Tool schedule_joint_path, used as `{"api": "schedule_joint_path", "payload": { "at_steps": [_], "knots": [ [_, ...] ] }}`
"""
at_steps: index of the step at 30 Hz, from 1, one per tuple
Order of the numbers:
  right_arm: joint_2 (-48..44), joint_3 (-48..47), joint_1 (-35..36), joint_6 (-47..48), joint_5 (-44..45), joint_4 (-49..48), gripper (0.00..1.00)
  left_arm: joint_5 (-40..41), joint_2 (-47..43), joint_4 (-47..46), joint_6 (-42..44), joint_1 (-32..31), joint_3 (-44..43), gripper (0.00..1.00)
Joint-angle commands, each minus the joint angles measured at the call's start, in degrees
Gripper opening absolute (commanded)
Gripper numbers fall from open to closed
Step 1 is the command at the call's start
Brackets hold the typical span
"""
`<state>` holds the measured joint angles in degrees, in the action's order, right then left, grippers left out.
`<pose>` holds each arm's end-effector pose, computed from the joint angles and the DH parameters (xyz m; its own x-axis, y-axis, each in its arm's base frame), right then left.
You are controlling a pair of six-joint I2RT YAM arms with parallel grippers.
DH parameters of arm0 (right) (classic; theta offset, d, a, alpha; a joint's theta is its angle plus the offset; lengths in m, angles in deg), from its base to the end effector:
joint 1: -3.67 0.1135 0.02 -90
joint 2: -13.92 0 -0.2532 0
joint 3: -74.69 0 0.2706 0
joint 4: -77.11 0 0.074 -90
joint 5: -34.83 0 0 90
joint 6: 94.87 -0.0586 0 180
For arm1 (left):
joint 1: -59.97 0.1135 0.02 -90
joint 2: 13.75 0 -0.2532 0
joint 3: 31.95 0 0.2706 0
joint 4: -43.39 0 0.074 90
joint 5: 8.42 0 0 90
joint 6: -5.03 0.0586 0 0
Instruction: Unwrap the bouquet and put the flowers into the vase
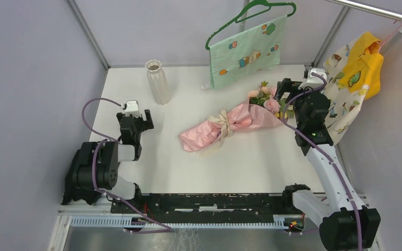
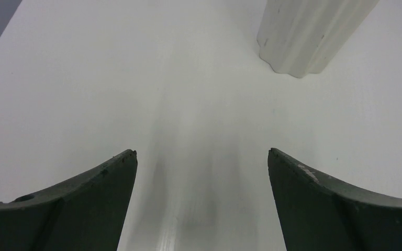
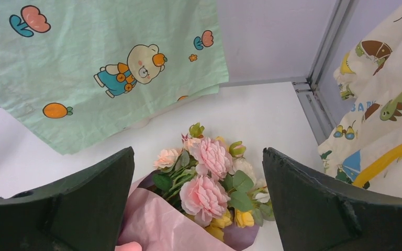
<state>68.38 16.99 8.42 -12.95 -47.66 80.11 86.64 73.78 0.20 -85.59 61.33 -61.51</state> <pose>0.2748 0.0151 0.3354 0.0109 0.1407 -0.9900 0.0471 0.9889 0.1411 0.2804 0.0118 0.1033 -0.2538 -0.0168 -0.9671 -0.1117 0.9937 0.0120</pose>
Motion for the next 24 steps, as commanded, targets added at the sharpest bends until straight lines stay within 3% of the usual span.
{"api": "schedule_joint_path", "payload": {
  "at_steps": [1,6,9,14,17,18,21,22,24],
  "knots": [
    [3.0,-8.2,0.0,0.5,-0.9,1.8,0.98,4.6,-5.3,17.1,0.2,-4.1,-11.5,1.0],
    [5.3,-9.5,-0.1,-2.3,0.0,2.0,0.98,6.4,-13.5,28.8,3.4,-15.0,-23.8,1.0],
    [4.1,-6.9,0.0,-1.5,-3.4,-2.2,0.98,2.7,-15.8,37.9,3.0,-20.7,-36.9,1.0],
    [2.5,-4.0,-0.1,-7.3,-9.2,-6.6,0.98,-16.3,-14.3,51.7,-8.1,-22.2,-60.0,1.0],
    [2.7,-2.5,-0.2,-10.2,-12.1,-9.3,0.98,-28.2,-10.9,60.5,-5.7,-22.2,-72.5,1.0],
    [3.0,-3.0,-0.2,-10.2,-13.6,-9.0,0.98,-27.7,-10.5,59.6,-6.7,-22.1,-73.4,1.0],
    [3.9,-4.9,-0.1,-9.9,-17.0,-8.0,0.98,-20.3,-12.0,45.7,-14.5,-21.7,-65.5,1.0],
    [4.0,-5.0,-0.1,-10.0,-17.7,-8.1,0.98,-15.4,-11.5,44.9,-19.3,-21.6,-64.8,1.0],
    [3.5,-4.5,-0.2,-9.8,-18.5,-8.7,0.98,-9.8,-8.7,52.3,-18.9,-21.6,-70.2,1.0]
  ]
}}
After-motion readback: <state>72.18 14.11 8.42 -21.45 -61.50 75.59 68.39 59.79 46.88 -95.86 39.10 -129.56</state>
